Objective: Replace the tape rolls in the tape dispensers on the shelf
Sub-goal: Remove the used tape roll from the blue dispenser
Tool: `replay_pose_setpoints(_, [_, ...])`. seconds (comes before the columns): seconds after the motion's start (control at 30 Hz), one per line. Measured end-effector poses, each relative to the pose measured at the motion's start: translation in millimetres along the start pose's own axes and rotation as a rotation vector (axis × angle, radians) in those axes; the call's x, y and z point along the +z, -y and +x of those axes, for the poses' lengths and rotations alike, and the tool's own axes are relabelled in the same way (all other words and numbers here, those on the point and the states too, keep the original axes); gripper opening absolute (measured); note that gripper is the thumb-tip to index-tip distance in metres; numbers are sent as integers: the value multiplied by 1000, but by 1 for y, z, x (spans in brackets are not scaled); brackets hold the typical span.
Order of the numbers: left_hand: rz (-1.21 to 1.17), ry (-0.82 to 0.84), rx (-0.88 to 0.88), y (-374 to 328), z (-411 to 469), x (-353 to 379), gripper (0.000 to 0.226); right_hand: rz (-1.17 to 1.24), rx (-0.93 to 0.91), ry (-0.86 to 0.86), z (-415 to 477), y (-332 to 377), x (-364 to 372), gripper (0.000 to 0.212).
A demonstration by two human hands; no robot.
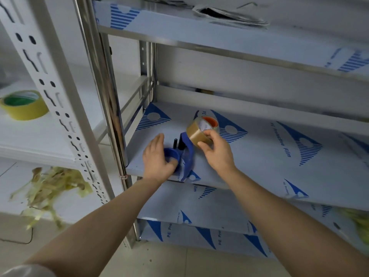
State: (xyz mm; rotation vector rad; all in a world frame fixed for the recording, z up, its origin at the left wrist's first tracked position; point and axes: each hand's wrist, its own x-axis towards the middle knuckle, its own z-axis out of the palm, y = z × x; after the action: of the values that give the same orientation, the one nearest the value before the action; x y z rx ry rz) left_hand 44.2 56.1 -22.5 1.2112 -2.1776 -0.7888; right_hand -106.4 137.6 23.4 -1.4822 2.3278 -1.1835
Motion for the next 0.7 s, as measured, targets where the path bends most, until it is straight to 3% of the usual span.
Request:
replay_pose_setpoints(0.17, [-50,-8,257,-48,17,0,71,-102,86,-82,-7,-28,-18,25])
replay_pose_setpoints(0.33, [137,182,512,-104,29,42,69,-240,140,-164,-31,-52,-64,22])
replay_pose_setpoints(0.4, [191,291,641,-167,14,86,69,-329,216,-293,-62,-85,-125,23])
replay_pose_setpoints(0.47, [267,341,696,-225,-4,124,62,-381,258,-381,-85,-128,-180,27])
replay_pose_setpoints(0.7, [500,396,689,-228,-3,139,54,-482,332,-287,-97,-142,-192,33])
